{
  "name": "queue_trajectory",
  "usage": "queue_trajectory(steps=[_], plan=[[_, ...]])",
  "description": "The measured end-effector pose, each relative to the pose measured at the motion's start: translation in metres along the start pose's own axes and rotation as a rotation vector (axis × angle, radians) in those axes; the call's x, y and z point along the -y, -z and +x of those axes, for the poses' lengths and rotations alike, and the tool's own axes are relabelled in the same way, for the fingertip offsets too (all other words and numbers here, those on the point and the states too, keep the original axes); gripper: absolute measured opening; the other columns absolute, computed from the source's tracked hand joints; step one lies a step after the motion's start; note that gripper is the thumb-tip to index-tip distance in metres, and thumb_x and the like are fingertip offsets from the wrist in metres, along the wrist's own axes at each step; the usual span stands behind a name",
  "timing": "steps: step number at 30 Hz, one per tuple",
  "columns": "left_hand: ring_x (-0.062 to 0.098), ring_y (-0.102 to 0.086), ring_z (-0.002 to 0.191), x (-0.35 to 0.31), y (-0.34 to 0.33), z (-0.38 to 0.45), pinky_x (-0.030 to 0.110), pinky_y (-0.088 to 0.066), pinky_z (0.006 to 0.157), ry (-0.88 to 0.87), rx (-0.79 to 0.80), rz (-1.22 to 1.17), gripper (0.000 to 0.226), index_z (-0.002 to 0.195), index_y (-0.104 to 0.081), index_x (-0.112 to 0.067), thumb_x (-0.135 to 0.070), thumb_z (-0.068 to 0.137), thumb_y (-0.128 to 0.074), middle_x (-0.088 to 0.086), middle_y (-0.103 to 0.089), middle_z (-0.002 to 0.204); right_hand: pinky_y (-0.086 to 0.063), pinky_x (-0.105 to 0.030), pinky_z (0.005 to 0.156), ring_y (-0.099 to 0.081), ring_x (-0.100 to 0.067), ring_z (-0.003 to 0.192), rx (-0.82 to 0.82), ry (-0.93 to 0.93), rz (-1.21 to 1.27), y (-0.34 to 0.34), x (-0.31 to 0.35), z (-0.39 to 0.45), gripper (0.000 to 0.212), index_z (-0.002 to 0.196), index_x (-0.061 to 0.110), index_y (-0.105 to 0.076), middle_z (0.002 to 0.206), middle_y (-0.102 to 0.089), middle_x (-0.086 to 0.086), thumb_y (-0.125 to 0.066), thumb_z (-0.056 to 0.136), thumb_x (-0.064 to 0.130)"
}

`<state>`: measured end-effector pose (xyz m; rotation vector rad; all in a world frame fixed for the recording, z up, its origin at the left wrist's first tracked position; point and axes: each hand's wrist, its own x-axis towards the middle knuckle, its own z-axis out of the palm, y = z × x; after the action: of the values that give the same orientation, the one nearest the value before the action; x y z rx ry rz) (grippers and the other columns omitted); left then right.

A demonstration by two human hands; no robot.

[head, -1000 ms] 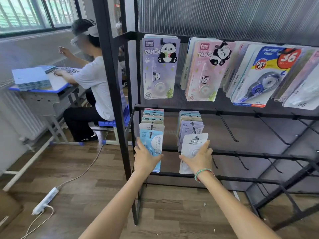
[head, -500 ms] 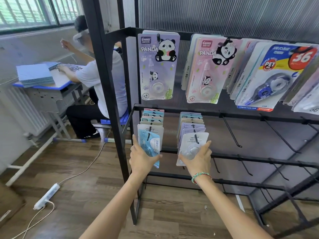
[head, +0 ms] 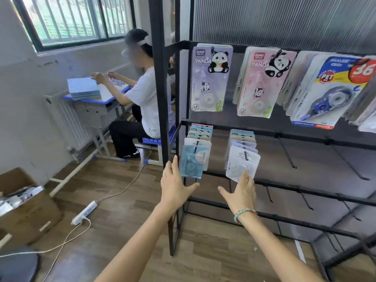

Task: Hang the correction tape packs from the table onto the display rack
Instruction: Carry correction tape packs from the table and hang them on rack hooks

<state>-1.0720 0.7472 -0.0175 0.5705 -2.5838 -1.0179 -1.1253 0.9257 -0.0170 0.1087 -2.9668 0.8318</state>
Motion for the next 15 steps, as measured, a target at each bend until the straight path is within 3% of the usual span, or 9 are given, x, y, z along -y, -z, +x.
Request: queue_trajectory(steps=[6,11,15], plan=[[0.027,-0.005,0.148,0.036,0.061,-0.059,0.049,-0.015,0.119,-0.002,-0.066,0.112,0.092,0.154,-0.007,-0.017,-0.040,0.087,-0.066,0.010,-0.007,0.161,-0.025,-0.039,0.113,-0.024,-0.028,0.139,0.053,0.154,-0.026,0.001,0.048,-0.050,0.087,0.151,0.009,-0.014,0.152,-0.022,-0.013,-0.062,0.086,0.041],[0.029,0.002,0.149,0.085,0.135,-0.125,0.050,-0.012,0.119,0.094,-0.113,0.176,0.086,0.154,-0.005,-0.018,-0.039,0.092,-0.060,0.006,0.000,0.162,-0.026,-0.037,0.112,-0.030,-0.028,0.136,0.072,0.330,-0.002,-0.013,0.112,-0.119,0.078,0.148,0.010,-0.025,0.148,-0.031,-0.011,-0.063,0.085,0.036],[0.030,-0.001,0.148,0.131,0.205,-0.186,0.047,-0.012,0.119,0.195,-0.201,0.235,0.082,0.154,-0.008,-0.016,-0.038,0.093,-0.058,0.007,-0.004,0.161,-0.020,-0.035,0.114,-0.023,-0.024,0.140,0.163,0.455,0.027,-0.035,0.170,-0.195,0.073,0.149,0.015,-0.025,0.153,-0.025,-0.007,-0.059,0.088,0.035]])
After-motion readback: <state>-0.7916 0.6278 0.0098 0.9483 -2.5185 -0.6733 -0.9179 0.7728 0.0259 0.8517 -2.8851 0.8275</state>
